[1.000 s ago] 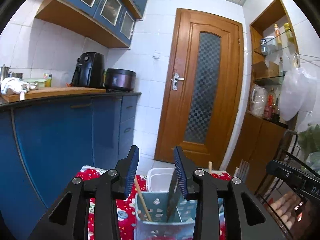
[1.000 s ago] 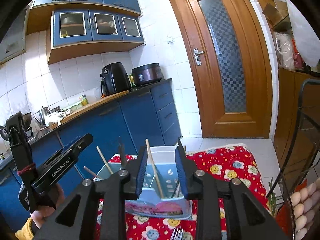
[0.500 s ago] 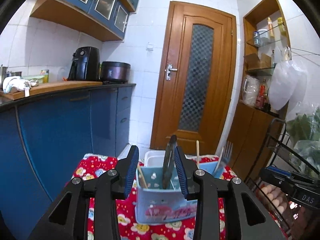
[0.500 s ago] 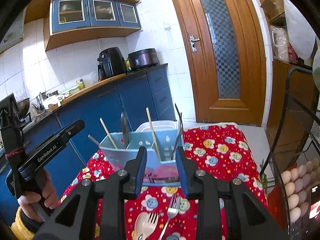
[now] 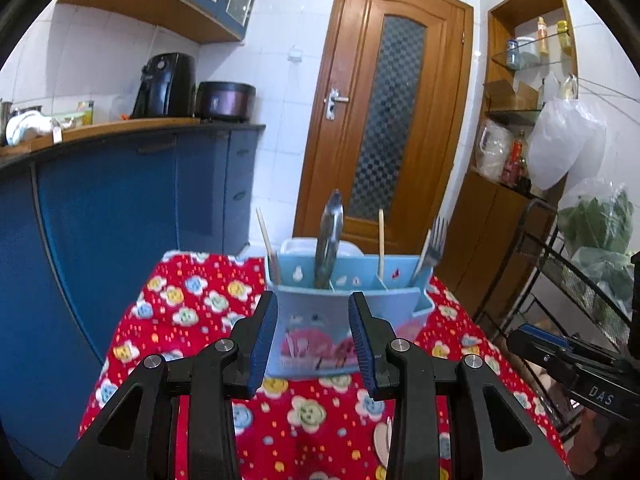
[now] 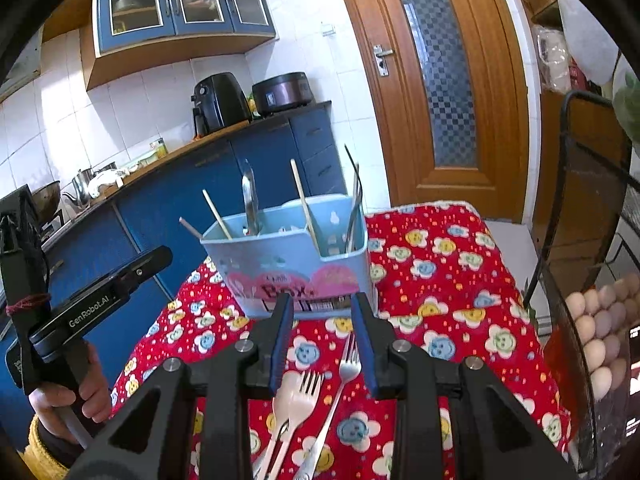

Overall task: Organize utensils
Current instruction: 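Move both tools back over the remaining forks on the cloth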

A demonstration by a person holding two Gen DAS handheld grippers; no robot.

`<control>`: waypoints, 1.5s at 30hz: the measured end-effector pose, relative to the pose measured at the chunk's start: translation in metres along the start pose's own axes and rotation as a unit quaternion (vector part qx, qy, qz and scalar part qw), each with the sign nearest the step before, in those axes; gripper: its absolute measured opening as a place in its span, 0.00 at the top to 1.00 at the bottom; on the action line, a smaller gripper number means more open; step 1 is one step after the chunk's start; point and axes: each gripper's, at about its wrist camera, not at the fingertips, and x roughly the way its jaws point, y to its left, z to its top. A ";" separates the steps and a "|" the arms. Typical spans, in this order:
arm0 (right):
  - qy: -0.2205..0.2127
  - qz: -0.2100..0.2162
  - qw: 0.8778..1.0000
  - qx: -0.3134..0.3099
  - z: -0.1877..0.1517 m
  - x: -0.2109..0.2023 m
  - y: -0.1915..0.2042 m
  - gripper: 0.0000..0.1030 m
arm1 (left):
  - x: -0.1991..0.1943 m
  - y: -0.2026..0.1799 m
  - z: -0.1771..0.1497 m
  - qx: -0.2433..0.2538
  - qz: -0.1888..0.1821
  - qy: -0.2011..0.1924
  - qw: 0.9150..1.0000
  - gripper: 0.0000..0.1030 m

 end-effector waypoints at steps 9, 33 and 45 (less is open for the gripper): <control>0.027 0.000 0.999 0.017 -0.023 0.007 -0.009 0.67 | 0.006 -0.003 -0.027 -0.004 -0.003 0.039 0.999 0.63; 0.074 -0.003 0.996 0.048 -0.061 0.024 -0.034 0.66 | 0.035 -0.019 -0.083 -0.007 -0.016 0.145 0.989 0.63; 0.086 -0.007 0.994 0.061 -0.069 0.027 -0.046 0.65 | 0.051 -0.030 -0.099 -0.007 -0.022 0.180 0.983 0.63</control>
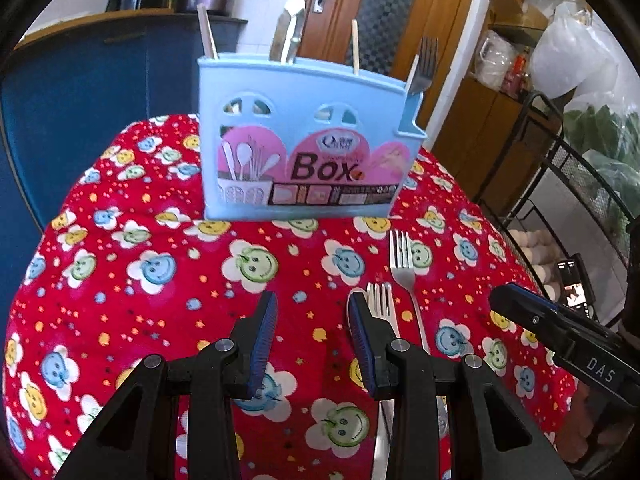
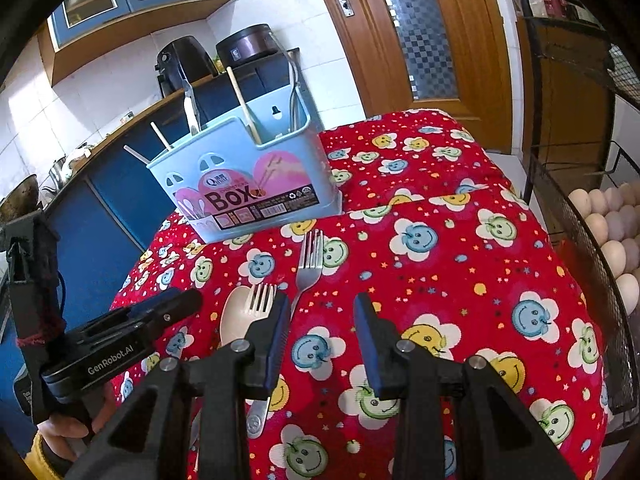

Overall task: Organize utensils
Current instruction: 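Move both tools back over the remaining forks on the cloth, then grasp the wooden spoon with the left tool while the right tool grasps a silver fork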

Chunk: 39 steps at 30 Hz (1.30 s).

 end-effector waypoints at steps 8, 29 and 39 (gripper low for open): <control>0.002 0.002 1.000 0.005 -0.001 0.001 -0.001 0.65 | 0.017 -0.002 -0.006 -0.016 -0.029 0.030 0.999 0.64; 0.006 0.002 1.000 0.006 -0.003 0.002 -0.003 0.65 | 0.036 -0.014 -0.012 -0.010 -0.068 0.053 0.996 0.94; 0.025 0.010 1.000 0.001 -0.001 0.013 0.003 0.65 | 0.016 0.008 -0.001 -0.012 0.008 0.001 1.000 0.97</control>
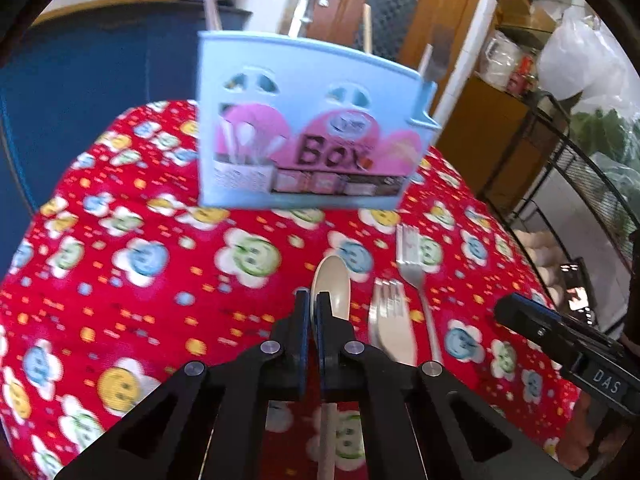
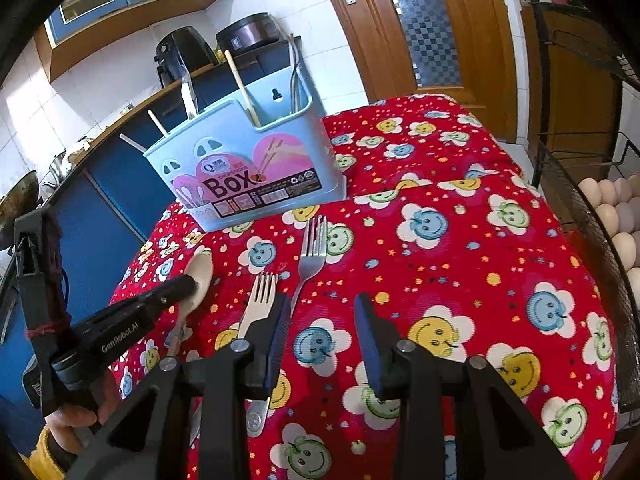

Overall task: Organize utensils
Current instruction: 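Grasp the wooden spoon with the left tool while the right tool grasps a silver fork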

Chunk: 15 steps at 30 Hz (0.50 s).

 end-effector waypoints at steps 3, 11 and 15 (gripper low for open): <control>0.012 0.003 1.000 -0.006 0.003 0.008 0.002 0.65 | -0.001 0.010 0.002 -0.003 0.026 -0.007 1.000 0.97; 0.056 0.025 0.998 0.012 0.013 0.042 -0.005 0.65 | -0.003 0.032 0.004 -0.019 0.065 -0.016 0.998 0.97; 0.066 0.029 0.997 0.011 0.017 0.053 -0.005 0.63 | -0.002 0.037 0.005 -0.030 0.058 -0.012 0.998 0.96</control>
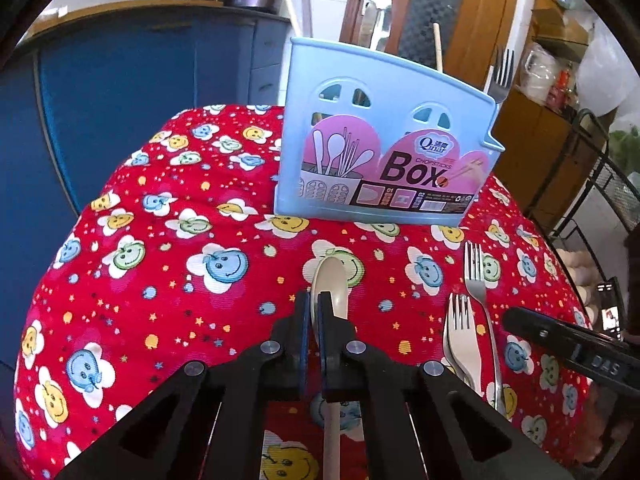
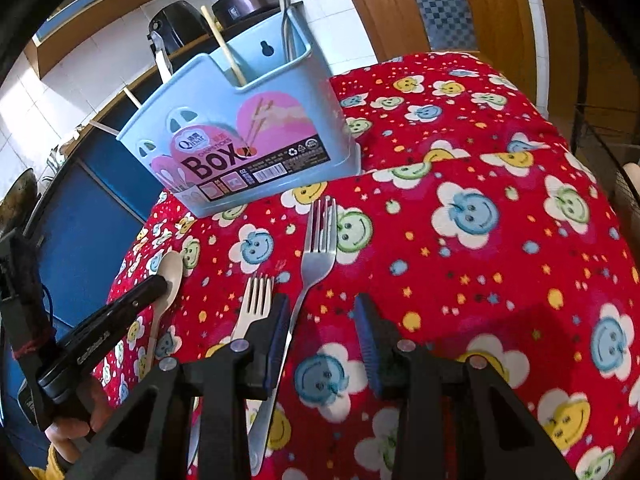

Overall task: Organize utensils
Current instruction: 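Grasp the wooden spoon with the left tool while the right tool grasps a silver fork, then lift the wooden spoon and silver fork and carry both toward the holder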

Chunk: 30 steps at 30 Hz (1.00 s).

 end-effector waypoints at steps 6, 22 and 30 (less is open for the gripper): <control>-0.001 -0.002 1.000 -0.016 0.011 0.013 0.005 0.58 | 0.003 0.004 -0.001 -0.016 -0.015 0.011 1.000 0.96; -0.023 0.035 0.999 -0.026 0.039 0.031 -0.003 0.58 | 0.015 0.015 0.001 -0.036 -0.032 0.039 0.998 0.93; -0.024 0.024 0.999 -0.028 0.044 0.035 -0.003 0.89 | 0.017 0.016 0.001 -0.036 -0.035 0.044 0.998 0.92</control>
